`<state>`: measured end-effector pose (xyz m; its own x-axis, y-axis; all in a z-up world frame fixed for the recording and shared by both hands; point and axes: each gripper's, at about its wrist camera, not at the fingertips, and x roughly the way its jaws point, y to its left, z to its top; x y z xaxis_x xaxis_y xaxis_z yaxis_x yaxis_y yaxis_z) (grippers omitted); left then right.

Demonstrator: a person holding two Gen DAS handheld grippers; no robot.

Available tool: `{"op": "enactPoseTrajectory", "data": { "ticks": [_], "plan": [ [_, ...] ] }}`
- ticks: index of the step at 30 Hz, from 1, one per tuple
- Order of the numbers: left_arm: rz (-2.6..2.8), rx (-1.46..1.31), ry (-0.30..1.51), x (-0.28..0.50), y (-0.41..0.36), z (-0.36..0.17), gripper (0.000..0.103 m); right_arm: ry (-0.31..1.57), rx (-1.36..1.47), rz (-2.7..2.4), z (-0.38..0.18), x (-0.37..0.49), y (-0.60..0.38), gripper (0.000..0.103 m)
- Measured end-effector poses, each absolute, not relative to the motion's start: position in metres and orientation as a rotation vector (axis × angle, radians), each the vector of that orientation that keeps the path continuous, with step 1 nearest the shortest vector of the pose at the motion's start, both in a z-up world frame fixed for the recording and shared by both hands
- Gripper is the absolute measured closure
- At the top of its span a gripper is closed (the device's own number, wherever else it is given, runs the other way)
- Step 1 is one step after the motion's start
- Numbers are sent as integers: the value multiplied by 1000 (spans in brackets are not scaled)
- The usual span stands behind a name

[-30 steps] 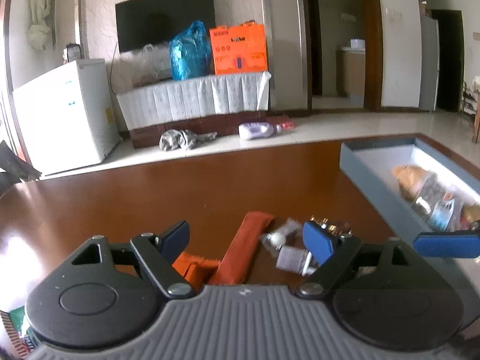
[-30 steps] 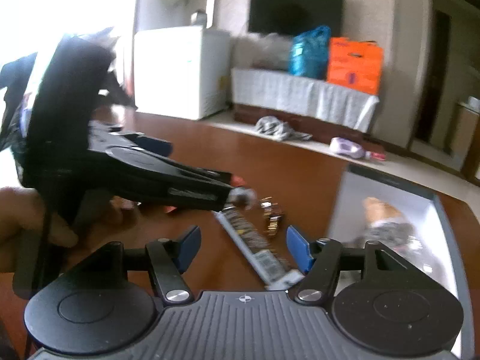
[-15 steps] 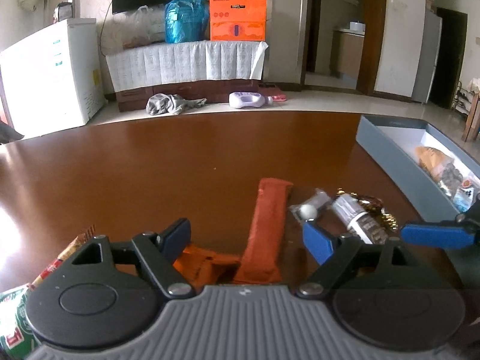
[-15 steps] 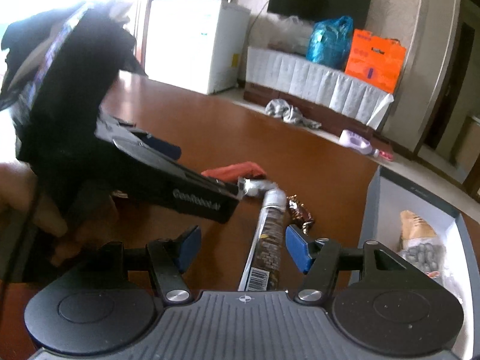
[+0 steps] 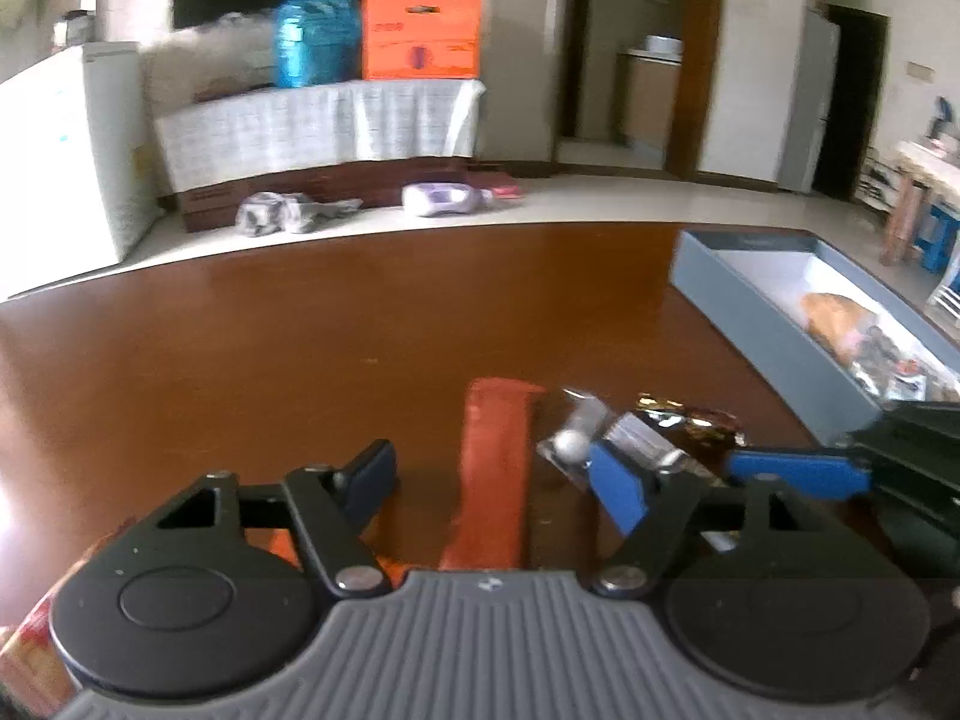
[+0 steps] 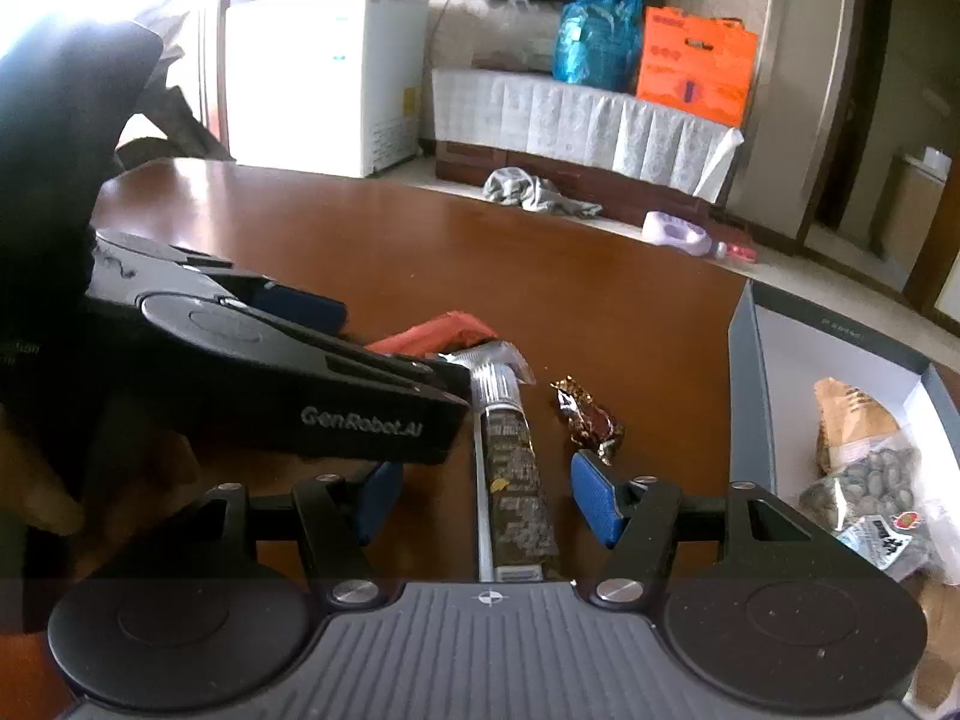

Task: Organize snacks
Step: 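Grasp the orange bar with the left gripper while the right grasps the dark tube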

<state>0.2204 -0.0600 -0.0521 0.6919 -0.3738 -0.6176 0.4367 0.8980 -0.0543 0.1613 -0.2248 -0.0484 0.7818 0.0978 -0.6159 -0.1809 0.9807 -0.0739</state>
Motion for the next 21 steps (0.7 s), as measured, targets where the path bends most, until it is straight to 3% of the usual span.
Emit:
{"op": "enactPoseTrajectory", "data": {
  "ticks": [1,7,17,18,19,21],
  "plan": [
    [-458,112,664,219,-64,-53,36,658,-126,154,-49,161,-225,42],
    [-470,123,656,217,-67,-56,49,664,-99,199,-48,154,-228,67],
    [-482,137,651,215,-64,-56,51,645,-85,225,-47,148,-233,65],
    [-483,134,647,215,-63,-56,61,648,-85,226,-46,147,-233,71],
    [-497,128,640,214,-62,-56,84,649,-87,228,-44,148,-233,77],
    [-495,122,639,213,-65,-57,84,650,-101,234,-44,146,-230,78]
  ]
}}
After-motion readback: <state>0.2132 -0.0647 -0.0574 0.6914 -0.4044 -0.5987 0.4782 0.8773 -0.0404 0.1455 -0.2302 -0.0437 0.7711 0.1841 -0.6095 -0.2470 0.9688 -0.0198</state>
